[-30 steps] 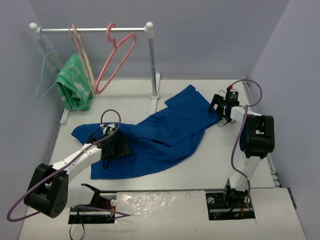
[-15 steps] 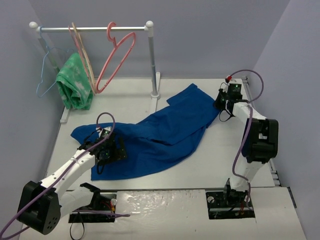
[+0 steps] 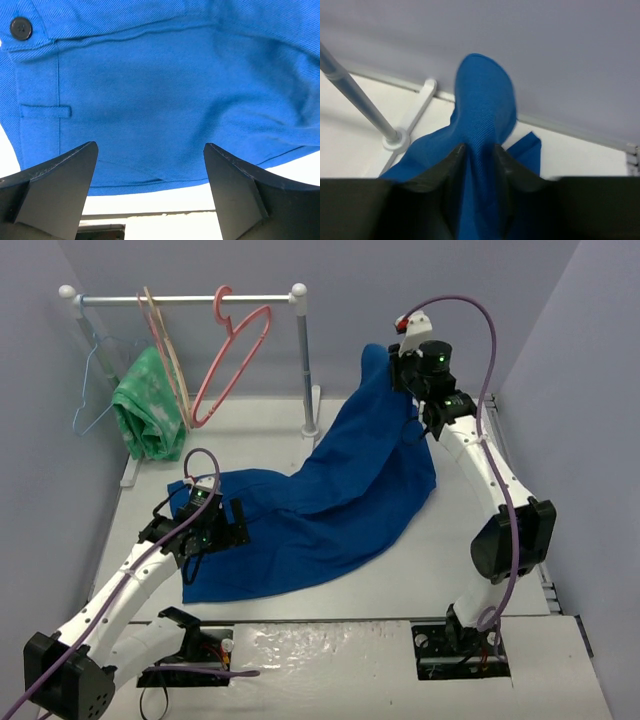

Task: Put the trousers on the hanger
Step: Flatten out the trousers at the center of the board.

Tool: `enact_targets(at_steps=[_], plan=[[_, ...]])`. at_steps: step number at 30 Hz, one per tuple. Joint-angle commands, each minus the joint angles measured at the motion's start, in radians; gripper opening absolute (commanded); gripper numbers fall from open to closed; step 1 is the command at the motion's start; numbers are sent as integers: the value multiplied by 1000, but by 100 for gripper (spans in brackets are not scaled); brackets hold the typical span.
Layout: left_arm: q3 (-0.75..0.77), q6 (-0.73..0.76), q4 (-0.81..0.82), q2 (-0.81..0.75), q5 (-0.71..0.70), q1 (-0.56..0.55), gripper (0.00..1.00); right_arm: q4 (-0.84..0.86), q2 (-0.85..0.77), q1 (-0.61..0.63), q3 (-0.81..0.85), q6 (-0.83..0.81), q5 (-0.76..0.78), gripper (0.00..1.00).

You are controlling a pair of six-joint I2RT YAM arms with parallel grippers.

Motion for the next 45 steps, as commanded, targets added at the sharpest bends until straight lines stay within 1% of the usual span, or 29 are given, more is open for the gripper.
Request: enact_targets(at_steps=[1,2,4,5,7,9,10,12,15,18,20,26,29,31,33,36,37,39,41,43,45], plan=[[5,20,9,7,1,-2,84,4,145,-31,-80,27,11,71],[2,20,13,11,4,-2,85,-10,153,-31,-104,40,7,78],[-1,24,14,13,3,-2,85,-8,123,-39,-169,64,18,83],[-3,25,18,14,3,-2,85,2,99,-55,-203,95,25,83],[-10,28,27,17,3,-2,85,27,52,-95,-262,176,43,83],[-17,29,42,24,10,-2,84,49,1,-171,-315,251,4,83],[-23,27,54,28,28,-2,84,64,-9,-225,-347,293,-24,82],[-32,21,82,39,50,-2,84,94,-10,-319,-403,326,-82,81],[-35,21,99,51,71,-2,85,129,28,-383,-446,355,-194,80],[-17,38,89,55,74,-2,85,167,72,-407,-482,385,-280,79],[-4,60,76,62,75,-2,84,200,108,-410,-507,395,-291,77],[67,120,46,77,110,-2,84,245,206,-410,-519,394,-406,72],[118,162,29,94,109,0,84,248,243,-410,-512,383,-423,70],[144,183,27,107,104,2,84,240,265,-410,-503,375,-426,64],[176,207,29,125,104,8,84,232,281,-408,-496,366,-423,48],[230,239,30,150,105,20,85,179,259,-392,-472,325,-365,12],[251,254,31,159,103,24,84,143,242,-381,-451,302,-325,3],[291,292,33,171,95,36,85,60,196,-353,-388,254,-209,0],[323,321,36,176,79,50,84,-12,136,-318,-321,205,-63,0],[338,343,42,170,37,63,85,-81,49,-231,-256,147,162,0],[333,361,54,154,10,78,85,-113,-9,-151,-205,63,424,0]])
